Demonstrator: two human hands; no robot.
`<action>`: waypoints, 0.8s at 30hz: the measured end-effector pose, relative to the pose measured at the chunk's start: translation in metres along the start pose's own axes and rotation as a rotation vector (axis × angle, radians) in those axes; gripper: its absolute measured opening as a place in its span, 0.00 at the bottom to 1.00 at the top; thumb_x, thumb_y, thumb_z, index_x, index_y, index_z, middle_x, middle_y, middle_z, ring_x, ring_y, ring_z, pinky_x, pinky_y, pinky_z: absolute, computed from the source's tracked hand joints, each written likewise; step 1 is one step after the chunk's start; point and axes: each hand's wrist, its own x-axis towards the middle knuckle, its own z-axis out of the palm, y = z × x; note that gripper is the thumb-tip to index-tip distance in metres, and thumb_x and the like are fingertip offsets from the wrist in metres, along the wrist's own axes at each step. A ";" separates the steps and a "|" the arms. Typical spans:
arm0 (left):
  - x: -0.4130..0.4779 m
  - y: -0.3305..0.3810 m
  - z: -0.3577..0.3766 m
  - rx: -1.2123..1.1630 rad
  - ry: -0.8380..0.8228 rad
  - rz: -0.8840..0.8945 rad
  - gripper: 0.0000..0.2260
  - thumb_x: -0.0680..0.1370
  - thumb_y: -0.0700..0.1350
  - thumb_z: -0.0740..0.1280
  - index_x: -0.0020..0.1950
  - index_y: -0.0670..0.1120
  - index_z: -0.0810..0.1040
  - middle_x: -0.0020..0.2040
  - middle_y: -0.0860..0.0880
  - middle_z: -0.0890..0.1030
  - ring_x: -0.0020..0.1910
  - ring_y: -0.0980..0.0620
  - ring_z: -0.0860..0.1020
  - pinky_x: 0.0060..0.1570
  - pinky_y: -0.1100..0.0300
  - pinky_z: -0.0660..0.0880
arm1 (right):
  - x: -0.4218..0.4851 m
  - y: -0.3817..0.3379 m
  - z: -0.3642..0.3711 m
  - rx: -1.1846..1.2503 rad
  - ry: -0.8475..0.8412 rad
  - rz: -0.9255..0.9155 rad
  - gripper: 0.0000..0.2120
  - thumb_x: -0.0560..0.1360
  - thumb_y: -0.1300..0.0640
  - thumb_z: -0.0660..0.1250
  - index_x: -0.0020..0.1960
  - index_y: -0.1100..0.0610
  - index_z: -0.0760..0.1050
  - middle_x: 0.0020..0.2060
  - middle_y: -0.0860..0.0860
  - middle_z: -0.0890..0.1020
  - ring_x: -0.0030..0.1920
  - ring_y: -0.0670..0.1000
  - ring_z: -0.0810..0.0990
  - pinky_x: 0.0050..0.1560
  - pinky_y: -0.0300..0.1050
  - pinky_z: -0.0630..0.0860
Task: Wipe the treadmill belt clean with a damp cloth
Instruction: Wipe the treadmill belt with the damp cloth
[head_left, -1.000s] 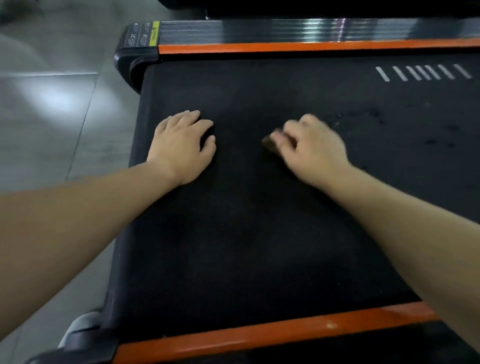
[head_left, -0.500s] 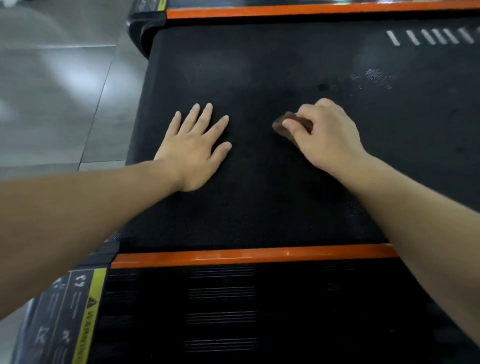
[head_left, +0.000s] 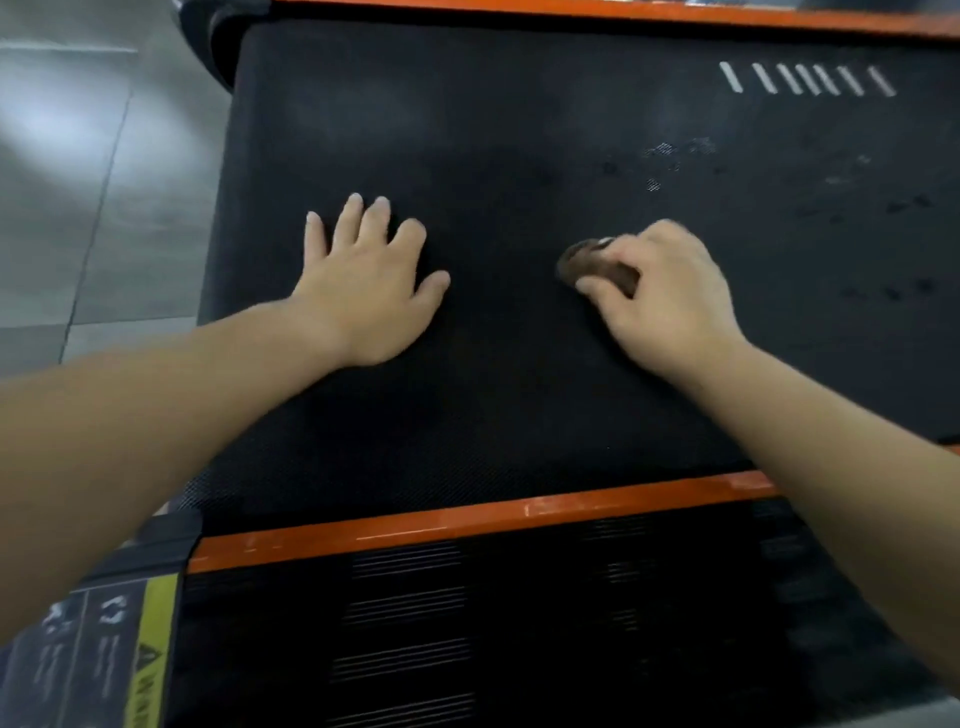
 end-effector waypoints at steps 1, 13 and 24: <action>0.007 0.008 -0.002 -0.055 -0.004 -0.039 0.24 0.84 0.58 0.53 0.76 0.46 0.61 0.80 0.39 0.55 0.81 0.39 0.45 0.76 0.32 0.41 | -0.009 -0.012 0.002 0.034 -0.021 -0.078 0.10 0.76 0.44 0.69 0.53 0.47 0.82 0.45 0.51 0.76 0.51 0.57 0.76 0.51 0.48 0.71; 0.025 0.035 0.004 -0.251 0.088 -0.206 0.23 0.82 0.48 0.57 0.77 0.50 0.61 0.83 0.41 0.47 0.81 0.42 0.39 0.73 0.31 0.33 | 0.037 0.015 0.014 -0.031 0.092 0.183 0.12 0.78 0.45 0.65 0.53 0.53 0.76 0.51 0.55 0.73 0.55 0.61 0.75 0.50 0.49 0.72; 0.030 0.044 0.022 -0.052 0.180 -0.246 0.27 0.83 0.57 0.46 0.82 0.51 0.52 0.83 0.42 0.46 0.82 0.42 0.40 0.75 0.33 0.36 | 0.099 0.039 0.019 -0.014 0.098 0.130 0.13 0.79 0.46 0.64 0.57 0.53 0.75 0.55 0.58 0.74 0.57 0.63 0.74 0.55 0.56 0.73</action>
